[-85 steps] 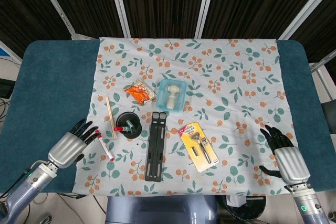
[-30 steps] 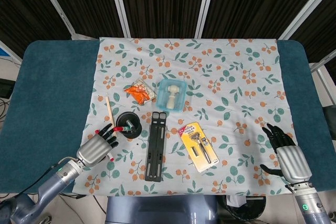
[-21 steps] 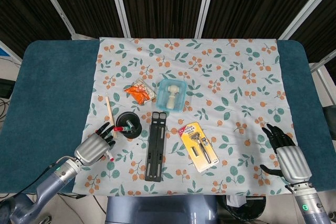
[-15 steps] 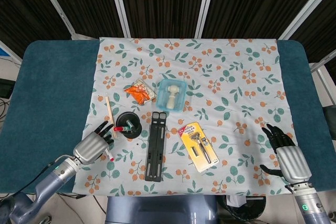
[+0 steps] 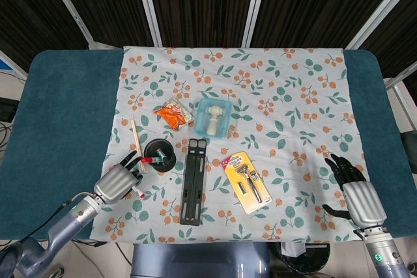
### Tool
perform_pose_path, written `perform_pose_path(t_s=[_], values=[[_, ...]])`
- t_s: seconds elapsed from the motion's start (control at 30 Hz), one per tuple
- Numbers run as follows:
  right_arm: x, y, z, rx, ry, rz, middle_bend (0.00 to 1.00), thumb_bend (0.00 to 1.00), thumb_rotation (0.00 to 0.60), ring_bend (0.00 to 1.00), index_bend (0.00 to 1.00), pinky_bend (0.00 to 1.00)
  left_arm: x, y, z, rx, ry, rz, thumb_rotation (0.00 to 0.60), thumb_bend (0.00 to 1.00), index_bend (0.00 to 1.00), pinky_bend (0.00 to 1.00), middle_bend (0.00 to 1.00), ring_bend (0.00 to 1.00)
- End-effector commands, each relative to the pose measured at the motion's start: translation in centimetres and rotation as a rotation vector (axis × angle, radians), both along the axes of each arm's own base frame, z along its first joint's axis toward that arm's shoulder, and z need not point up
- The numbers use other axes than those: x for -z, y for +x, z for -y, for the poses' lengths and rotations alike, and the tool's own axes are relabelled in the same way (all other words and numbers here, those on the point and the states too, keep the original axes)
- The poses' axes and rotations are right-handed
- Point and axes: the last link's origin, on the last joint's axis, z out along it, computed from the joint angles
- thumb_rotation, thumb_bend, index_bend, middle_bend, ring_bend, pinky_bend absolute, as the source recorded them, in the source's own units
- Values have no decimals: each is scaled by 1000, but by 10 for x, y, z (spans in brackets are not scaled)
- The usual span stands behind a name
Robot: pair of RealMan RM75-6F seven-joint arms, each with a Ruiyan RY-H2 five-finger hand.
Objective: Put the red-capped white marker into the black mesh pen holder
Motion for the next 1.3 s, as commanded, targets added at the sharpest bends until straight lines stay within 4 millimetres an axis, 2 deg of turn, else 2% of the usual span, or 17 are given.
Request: perform_pose_path(t_s=[0.03,0.27,0.53,0.8,0.97,1.17,1.3], values=[[0,0,0,-1,1,0,0,163,600,0,0,181,-1,-2,0,-4,5,3,600,390,624,39,579,145],[0,0,0,1,-1,3,0,162,600,0,0,181,-12,-3,-3,-7,31,23,600,390,650,47,604,163],[0,1,0,2,-1,4,0,163,600,0,0,181,-38,21,2,6,31,224,600,391,648,75,601,180],[-1,1,0,3,-3,6,0,163,600,0,0,181,-68,55,8,74,24,403,600,391,644,76,600,180],[-1,1,0,3,-1,6,0,163,600,0,0,181,-78,76,7,30,-8,525,600,389,641,76,598,180],[-1,1,1,6,-3,10,0,163,600,0,0,181,-89,116,-7,-105,-92,771,600,386,638,77,599,180],[-1,1,1,10,0,15,0,163,600,0,0,181,-96,137,-25,-172,-123,867,600,385,638,82,601,180]])
